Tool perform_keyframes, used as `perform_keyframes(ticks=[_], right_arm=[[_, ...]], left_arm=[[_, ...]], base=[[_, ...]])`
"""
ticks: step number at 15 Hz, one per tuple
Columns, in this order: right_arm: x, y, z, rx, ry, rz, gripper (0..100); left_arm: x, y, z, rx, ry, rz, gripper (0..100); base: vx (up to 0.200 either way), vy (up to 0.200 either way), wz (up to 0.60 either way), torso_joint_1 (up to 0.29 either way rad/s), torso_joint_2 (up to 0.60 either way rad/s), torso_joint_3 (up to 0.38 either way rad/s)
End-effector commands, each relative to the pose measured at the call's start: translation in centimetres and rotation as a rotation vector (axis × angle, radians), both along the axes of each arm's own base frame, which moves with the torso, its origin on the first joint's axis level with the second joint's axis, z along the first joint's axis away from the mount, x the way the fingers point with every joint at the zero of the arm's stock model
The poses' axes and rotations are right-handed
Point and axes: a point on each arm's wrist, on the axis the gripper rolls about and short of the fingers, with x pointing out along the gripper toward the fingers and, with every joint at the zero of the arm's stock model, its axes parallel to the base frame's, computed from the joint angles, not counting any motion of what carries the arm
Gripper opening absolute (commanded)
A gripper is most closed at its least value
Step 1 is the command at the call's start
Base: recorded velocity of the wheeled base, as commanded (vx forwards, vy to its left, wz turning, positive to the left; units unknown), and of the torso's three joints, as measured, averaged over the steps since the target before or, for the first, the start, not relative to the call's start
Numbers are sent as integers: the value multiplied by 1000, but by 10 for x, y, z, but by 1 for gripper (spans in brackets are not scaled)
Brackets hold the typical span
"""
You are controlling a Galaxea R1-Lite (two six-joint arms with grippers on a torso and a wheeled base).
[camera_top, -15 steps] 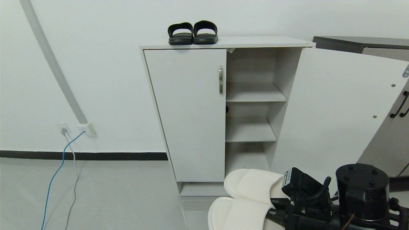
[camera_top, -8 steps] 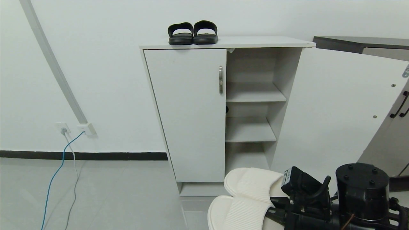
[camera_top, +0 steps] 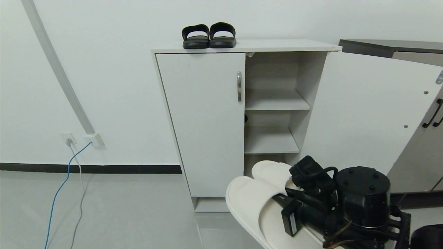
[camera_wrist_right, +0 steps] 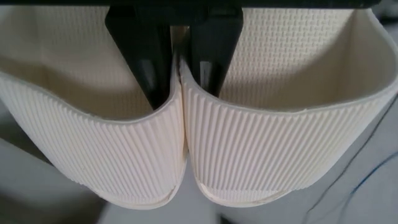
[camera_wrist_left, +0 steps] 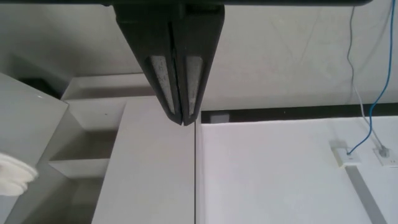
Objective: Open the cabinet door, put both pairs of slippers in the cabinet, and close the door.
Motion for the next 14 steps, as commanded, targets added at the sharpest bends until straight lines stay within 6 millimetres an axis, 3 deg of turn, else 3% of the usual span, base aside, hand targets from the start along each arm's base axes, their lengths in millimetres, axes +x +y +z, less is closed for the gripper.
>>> perform_keyframes(ticks=[1, 4, 7, 9, 14], right_arm=[[7, 31, -9, 37, 28, -74, 0], [11, 65, -8, 47, -21, -258, 0], [30, 81, -12, 78, -28, -409, 0], [46, 84, -22, 75, -11, -490, 0], [72, 74, -33, 59, -25, -614, 0]], left_arm=[[-1, 0, 0, 0, -10, 1, 0], [-1, 0, 0, 0, -10, 1, 0], [-1, 0, 0, 0, -10, 1, 0], [-1, 0, 0, -6, -10, 1, 0], [-1, 0, 0, -6, -10, 2, 0]], base=[[0, 0, 0, 0, 0, 0], [0, 0, 0, 0, 0, 0], [0, 0, 0, 0, 0, 0], [0, 0, 0, 0, 0, 0], [0, -200, 0, 5, 3, 2]])
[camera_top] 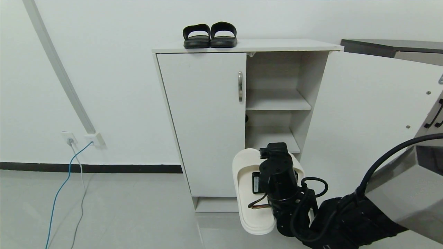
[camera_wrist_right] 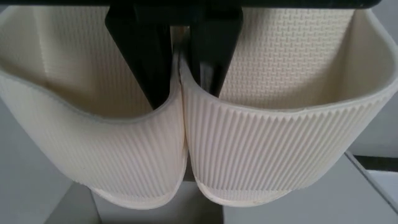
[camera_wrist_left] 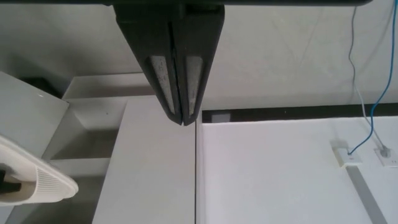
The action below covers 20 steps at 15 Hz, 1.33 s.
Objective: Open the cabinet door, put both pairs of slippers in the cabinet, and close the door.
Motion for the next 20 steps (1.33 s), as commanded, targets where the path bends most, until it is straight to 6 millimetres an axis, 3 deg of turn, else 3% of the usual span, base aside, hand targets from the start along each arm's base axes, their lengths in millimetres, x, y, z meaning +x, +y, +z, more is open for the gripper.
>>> perform_keyframes(ticks=[1, 3, 11, 20], right_arm=[[8, -3, -11, -21, 17, -21, 0], [11, -3, -13, -16, 12, -28, 0], [26, -9, -31, -22, 21, -53, 0], [35, 5, -51, -29, -22, 39, 0]], left_arm=[[0, 0, 0, 1, 2, -1, 0], [0, 0, 0, -1, 2, 1, 0], [0, 0, 0, -1, 2, -1, 0], [0, 0, 0, 1, 2, -2, 0]], base=[[0, -200, 0, -2, 2, -2], [0, -200, 0, 7, 2, 2], [0, 0, 0, 0, 0, 0], [0, 0, 0, 0, 0, 0]])
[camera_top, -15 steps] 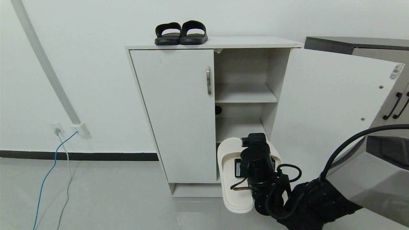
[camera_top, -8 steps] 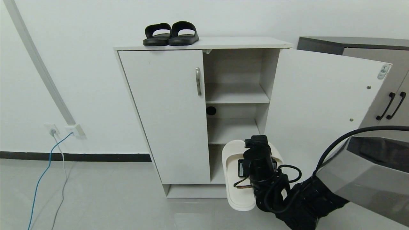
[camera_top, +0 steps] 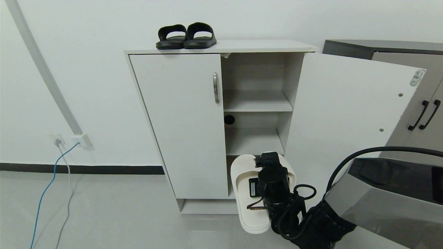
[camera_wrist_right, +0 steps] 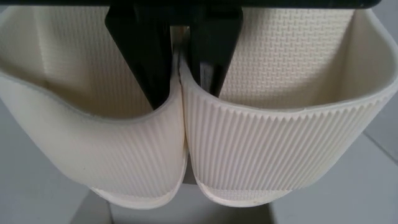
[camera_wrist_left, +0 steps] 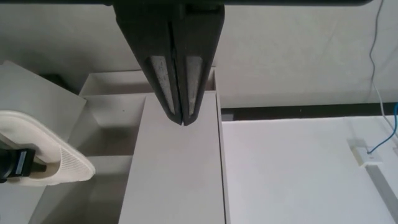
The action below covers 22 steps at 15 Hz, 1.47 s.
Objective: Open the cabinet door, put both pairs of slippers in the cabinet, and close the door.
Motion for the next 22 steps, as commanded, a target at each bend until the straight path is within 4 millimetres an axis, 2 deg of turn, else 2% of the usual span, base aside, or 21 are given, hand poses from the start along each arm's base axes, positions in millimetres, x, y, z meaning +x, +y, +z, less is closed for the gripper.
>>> perform_keyframes(ticks=[1, 5, 10, 22], right_arm=[[5, 6, -5, 3, -2, 6, 0], [17, 12, -8, 8, -14, -2, 0], [18, 13, -20, -7, 3, -4, 0], [26, 9, -26, -12, -2, -40, 0]], left_arm=[[0, 0, 0, 0, 0, -1, 0], [0, 0, 0, 0, 0, -2, 0], [0, 0, 0, 0, 3, -2, 0], [0, 0, 0, 5, 1, -2, 0]], base=[[0, 0, 0, 0, 0, 0], [0, 0, 0, 0, 0, 0], [0, 0, 0, 1, 1, -12], [0, 0, 0, 5, 2, -185]])
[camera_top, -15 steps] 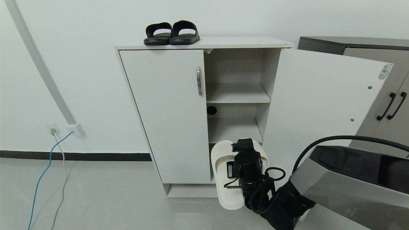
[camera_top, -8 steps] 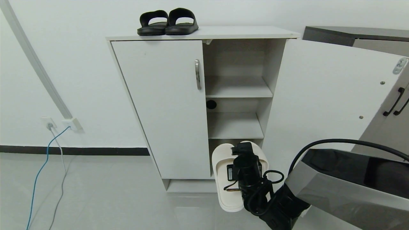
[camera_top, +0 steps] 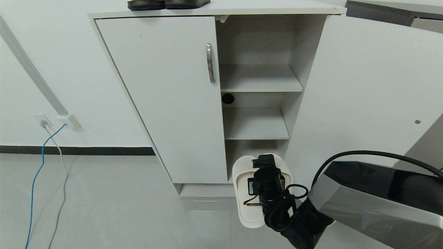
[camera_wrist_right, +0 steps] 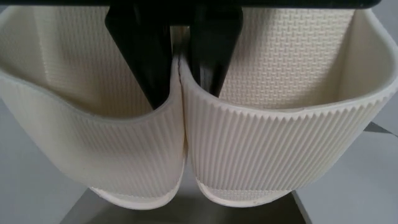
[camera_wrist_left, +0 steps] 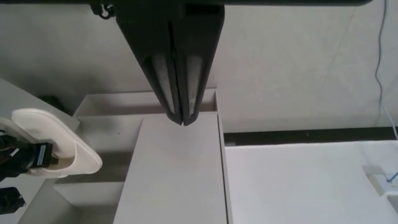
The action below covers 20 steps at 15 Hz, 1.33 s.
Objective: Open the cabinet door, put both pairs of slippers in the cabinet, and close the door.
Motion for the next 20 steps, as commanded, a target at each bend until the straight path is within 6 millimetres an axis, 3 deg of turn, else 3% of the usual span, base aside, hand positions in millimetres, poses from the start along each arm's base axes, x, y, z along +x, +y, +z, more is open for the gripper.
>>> perform_keyframes(ticks=[1, 5, 12, 20], right_arm=[[1, 1, 3, 6, -20, -8, 0], [9, -6, 18, -15, -208, -15, 0], [8, -7, 25, -5, -238, -18, 0], [8, -7, 31, 3, -247, -19, 0]], left_arm=[[0, 0, 0, 1, 0, 0, 0], [0, 0, 0, -1, 0, 2, 0], [0, 0, 0, -2, 0, 0, 0], [0, 0, 0, -4, 0, 0, 0]], base=[[0, 0, 0, -2, 2, -203], [0, 0, 0, 1, 4, -195], [0, 0, 0, 2, 1, -30], [200, 0, 0, 0, 2, -1]])
